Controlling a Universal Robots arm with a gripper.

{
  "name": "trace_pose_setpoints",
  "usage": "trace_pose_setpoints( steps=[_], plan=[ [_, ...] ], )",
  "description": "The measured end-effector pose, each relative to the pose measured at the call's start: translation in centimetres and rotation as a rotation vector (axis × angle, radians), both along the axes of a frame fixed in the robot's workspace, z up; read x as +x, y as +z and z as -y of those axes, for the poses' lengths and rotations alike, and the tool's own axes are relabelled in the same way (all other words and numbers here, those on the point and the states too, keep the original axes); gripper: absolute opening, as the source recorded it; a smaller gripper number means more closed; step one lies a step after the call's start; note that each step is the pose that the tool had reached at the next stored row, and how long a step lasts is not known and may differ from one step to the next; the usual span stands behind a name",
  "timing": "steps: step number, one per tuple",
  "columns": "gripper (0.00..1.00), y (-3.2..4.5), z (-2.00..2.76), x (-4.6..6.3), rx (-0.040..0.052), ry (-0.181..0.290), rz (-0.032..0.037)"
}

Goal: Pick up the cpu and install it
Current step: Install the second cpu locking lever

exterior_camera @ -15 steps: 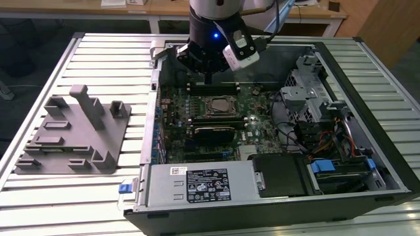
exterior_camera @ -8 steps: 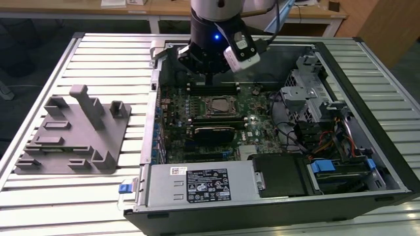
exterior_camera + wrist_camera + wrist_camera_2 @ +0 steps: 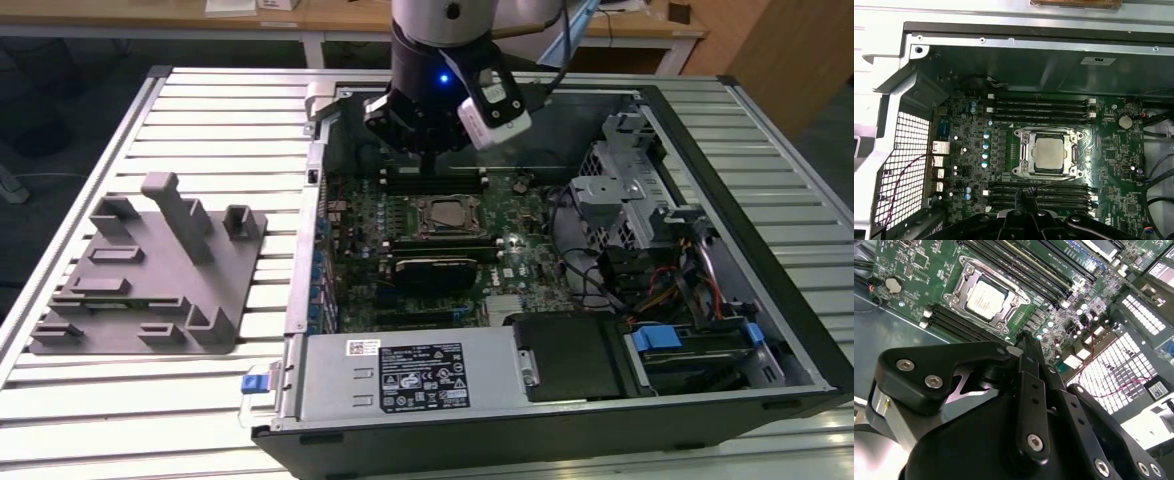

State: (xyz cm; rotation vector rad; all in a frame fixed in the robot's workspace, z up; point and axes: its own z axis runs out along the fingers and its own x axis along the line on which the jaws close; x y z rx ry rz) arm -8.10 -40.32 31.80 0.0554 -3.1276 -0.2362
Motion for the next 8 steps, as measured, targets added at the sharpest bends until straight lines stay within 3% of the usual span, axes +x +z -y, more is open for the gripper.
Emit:
trace_pose_setpoints(
  steps=[8],
  plan=[
    [0.11, -0.32, -0.03, 0.32, -0.005, -0.004, 0.0]
  ],
)
